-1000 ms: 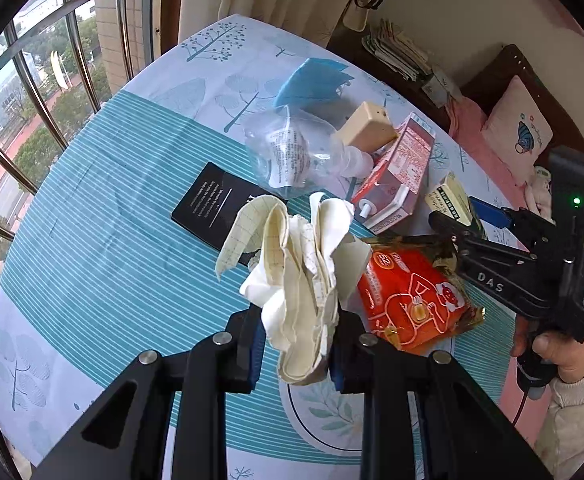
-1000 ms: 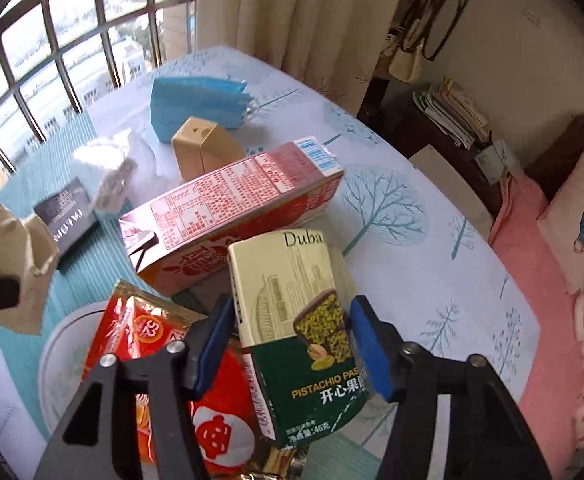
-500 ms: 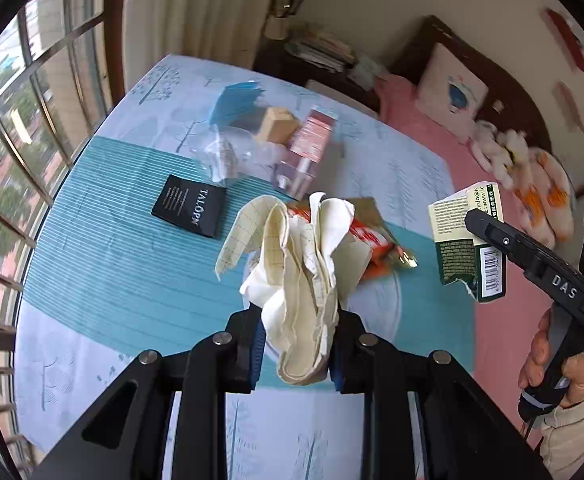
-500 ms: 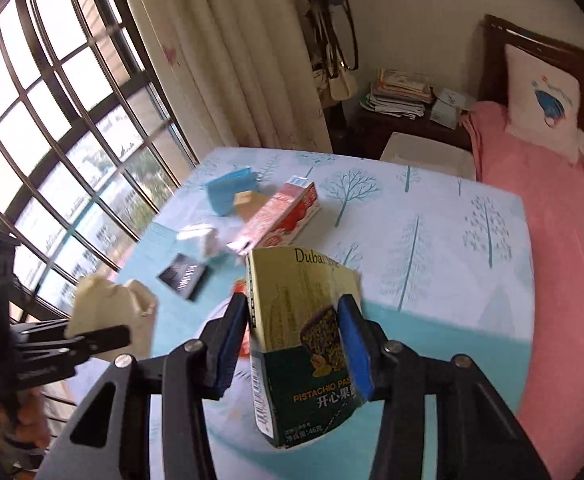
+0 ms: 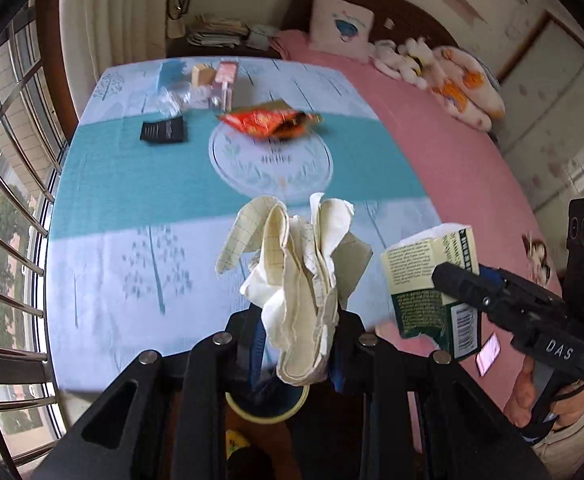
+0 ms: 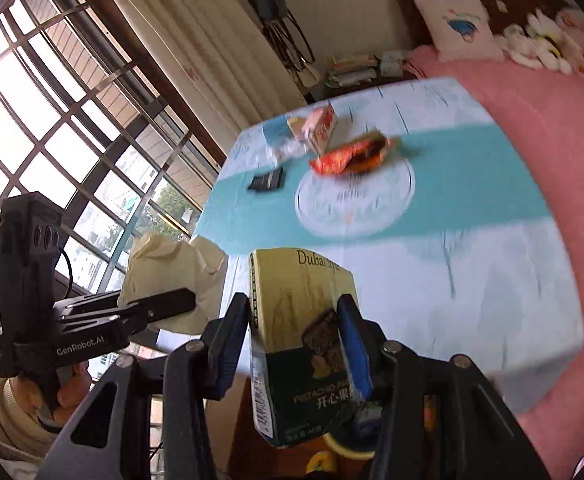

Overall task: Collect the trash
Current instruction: 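Lower the cream paper and pistachio box over the bin and open both tools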

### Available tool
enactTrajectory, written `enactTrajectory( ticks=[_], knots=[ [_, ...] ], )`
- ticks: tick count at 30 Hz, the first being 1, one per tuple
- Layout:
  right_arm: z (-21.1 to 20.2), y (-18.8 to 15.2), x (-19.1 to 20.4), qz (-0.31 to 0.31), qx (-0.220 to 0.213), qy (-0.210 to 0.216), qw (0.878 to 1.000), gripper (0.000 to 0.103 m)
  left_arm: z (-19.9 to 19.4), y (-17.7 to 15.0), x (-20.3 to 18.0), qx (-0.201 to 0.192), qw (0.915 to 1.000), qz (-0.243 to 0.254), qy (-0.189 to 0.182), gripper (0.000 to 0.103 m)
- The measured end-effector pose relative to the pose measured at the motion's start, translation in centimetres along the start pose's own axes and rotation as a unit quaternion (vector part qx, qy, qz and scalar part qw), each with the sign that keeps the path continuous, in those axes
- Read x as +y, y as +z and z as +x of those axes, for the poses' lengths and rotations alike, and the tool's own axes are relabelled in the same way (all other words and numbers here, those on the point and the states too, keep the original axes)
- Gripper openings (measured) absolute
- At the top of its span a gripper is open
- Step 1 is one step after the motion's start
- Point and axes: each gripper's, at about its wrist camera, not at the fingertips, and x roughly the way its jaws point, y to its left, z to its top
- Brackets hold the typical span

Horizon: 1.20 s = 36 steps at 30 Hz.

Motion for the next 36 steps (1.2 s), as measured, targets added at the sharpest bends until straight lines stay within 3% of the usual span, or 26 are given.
enactTrajectory(
  ticks=[9, 15, 20, 27, 33, 36],
  knots=[
    [1.4, -11.4, -1.1, 0.091, 0.057, -0.012, 0.994, 0.045, 2.6, -9.2, -1.4, 0.085, 0.996, 0.028, -0.002, 0.024],
    [5.8, -17.4, -5.3, 0.144, 0.075, -0.037, 0.986, 0.046, 9.3, -14.4, -1.4, 0.129, 0.9901, 0.049, 0.024, 0.024],
    [11.6, -21.9, -9.6, 0.18, 0.098, -0.058, 0.977, 0.046, 16.6, -18.5, 0.1, 0.155, 0.9871, 0.029, 0.026, 0.024],
    [19.6, -26.4, -14.5, 0.192, 0.133, -0.08, 0.969, 0.048, 25.5, -22.3, 3.2, 0.174, 0.9837, -0.005, 0.042, 0.026],
    [24.1, -28.5, -17.3, 0.202, 0.147, -0.089, 0.964, 0.051, 29.4, -24.7, 4.9, 0.182, 0.9818, -0.006, 0.053, 0.029],
    [25.5, -29.2, -18.1, 0.2, 0.15, -0.091, 0.964, 0.054, 31.2, -25.8, 5.4, 0.184, 0.9809, -0.001, 0.064, 0.037]
  ],
)
